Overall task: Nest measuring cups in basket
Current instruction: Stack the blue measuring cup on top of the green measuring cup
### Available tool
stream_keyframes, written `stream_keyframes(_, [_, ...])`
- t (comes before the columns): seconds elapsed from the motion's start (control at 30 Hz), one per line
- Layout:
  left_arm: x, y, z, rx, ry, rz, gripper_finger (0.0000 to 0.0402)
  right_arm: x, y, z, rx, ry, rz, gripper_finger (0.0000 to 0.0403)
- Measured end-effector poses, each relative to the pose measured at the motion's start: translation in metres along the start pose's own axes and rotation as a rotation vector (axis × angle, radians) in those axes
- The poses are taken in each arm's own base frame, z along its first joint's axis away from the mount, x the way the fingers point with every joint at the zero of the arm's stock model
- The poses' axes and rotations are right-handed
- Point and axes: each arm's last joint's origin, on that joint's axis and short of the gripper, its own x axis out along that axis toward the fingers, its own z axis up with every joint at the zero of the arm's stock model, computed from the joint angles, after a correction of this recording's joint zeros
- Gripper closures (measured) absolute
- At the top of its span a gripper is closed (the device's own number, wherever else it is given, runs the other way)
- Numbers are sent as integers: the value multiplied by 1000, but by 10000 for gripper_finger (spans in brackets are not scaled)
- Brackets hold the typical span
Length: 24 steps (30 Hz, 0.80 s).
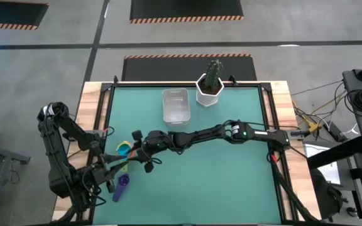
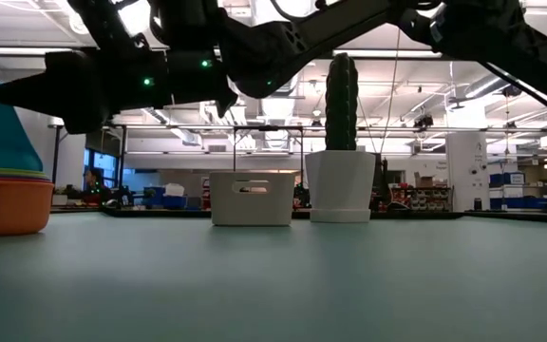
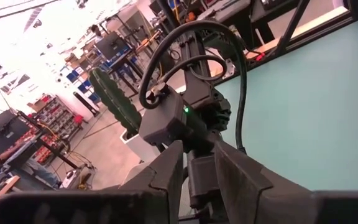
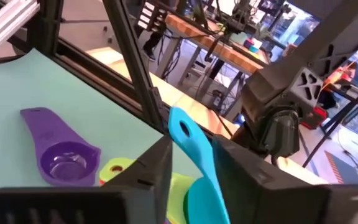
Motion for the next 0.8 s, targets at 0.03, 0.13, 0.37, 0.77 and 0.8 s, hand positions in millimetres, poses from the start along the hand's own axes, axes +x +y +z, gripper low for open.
stream_keyframes(0.03, [0, 0, 0, 1, -2, 1, 326, 0, 0, 0, -5, -2, -1, 309])
stream_keyframes(0.13, [0, 0, 0, 5, -4, 1, 326, 0, 0, 0, -9, -2, -1, 337])
stream_keyframes(0.37, [0, 0, 0, 11, -4, 1, 326, 0, -1, 1, -53, -8, -7, 387])
stream_keyframes(0.77, [0, 0, 0, 11, -5, 2, 326, 0, -2, 3, -138, -29, -37, 394])
stream_keyframes(0.8, [0, 0, 0, 11, -5, 2, 326, 0, -3, 3, -146, -26, -43, 394])
